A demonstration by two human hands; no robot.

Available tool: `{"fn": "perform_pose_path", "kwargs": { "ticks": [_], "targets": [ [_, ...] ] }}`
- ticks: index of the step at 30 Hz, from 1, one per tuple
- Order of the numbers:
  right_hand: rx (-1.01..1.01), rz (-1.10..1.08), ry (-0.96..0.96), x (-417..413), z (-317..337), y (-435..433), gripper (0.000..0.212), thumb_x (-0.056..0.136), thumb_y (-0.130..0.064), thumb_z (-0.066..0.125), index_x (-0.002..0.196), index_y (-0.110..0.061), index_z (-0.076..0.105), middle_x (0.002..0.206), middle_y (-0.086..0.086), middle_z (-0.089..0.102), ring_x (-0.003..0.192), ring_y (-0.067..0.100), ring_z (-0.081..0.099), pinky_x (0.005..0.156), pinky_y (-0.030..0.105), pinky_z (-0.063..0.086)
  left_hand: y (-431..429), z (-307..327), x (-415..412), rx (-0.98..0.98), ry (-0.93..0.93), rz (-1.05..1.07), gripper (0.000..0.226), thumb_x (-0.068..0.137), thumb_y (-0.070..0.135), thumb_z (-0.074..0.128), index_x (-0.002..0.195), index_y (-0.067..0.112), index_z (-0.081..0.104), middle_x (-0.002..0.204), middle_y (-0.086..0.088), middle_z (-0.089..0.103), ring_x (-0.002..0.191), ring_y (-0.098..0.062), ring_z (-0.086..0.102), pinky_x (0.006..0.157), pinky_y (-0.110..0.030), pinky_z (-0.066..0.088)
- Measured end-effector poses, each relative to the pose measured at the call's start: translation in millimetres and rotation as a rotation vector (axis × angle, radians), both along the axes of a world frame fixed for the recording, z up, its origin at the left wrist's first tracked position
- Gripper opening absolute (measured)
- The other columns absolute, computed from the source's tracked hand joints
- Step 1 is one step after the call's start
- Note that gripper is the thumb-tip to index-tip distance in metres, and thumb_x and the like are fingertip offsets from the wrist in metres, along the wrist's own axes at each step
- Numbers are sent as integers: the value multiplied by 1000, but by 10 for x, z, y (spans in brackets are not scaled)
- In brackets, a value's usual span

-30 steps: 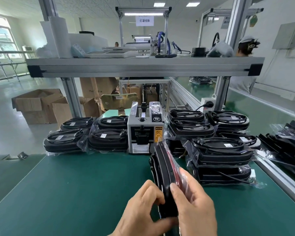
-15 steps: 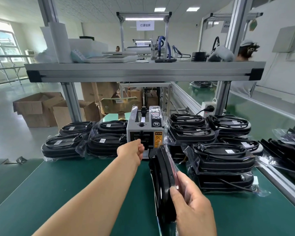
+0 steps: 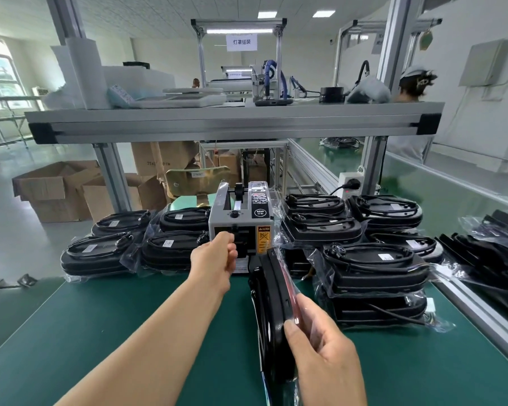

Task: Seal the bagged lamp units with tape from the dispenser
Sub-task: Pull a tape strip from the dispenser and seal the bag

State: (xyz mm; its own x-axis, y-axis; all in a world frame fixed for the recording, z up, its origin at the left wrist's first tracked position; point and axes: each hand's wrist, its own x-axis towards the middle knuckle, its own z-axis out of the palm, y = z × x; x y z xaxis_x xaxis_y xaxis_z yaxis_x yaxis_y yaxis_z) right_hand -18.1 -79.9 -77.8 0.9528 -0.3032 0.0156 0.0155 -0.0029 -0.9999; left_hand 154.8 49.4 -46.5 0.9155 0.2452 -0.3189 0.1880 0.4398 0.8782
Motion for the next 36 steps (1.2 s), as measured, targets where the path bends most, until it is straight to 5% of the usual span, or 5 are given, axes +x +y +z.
{"fn": "perform_pose_path", "kwargs": {
  "ticks": [4,7,11,26,36],
  "targets": [
    [2,16,7,26,-35,-33,42,87,-7,71,112,-40,66,107,-27,72,101,-17,61,85,2,45,199,50,-493,129,-137,-547,24,90,14,65,67,20,65,62,3,57,48,-7,50,50,-19,46],
    [41,49,17,46,-52,-29,41,89,-2,69,119,-29,67,115,-15,73,109,-6,64,105,24,46,203,93,-809,294,-195,-784,24,87,21,73,63,22,66,64,3,57,51,-6,48,52,-16,43],
    [58,50,16,40,-52,-27,41,88,-1,69,120,-27,67,117,-13,72,112,-1,64,109,36,46,120,125,-902,496,-216,-784,21,83,18,77,65,19,66,55,5,51,47,-6,39,48,-13,34],
    [-25,76,-16,28,-24,-51,41,90,-5,68,110,-41,64,103,-29,72,101,-12,65,88,11,46,56,191,-783,688,-320,-852,23,83,15,76,62,19,69,57,9,62,46,3,48,48,-7,37],
    [-28,89,-31,9,-18,-57,43,90,-7,68,126,-31,65,116,-21,71,109,-11,62,103,19,45,33,123,-767,718,-334,-792,20,80,18,79,63,19,68,55,13,59,45,4,47,48,-6,35]
  ]
}}
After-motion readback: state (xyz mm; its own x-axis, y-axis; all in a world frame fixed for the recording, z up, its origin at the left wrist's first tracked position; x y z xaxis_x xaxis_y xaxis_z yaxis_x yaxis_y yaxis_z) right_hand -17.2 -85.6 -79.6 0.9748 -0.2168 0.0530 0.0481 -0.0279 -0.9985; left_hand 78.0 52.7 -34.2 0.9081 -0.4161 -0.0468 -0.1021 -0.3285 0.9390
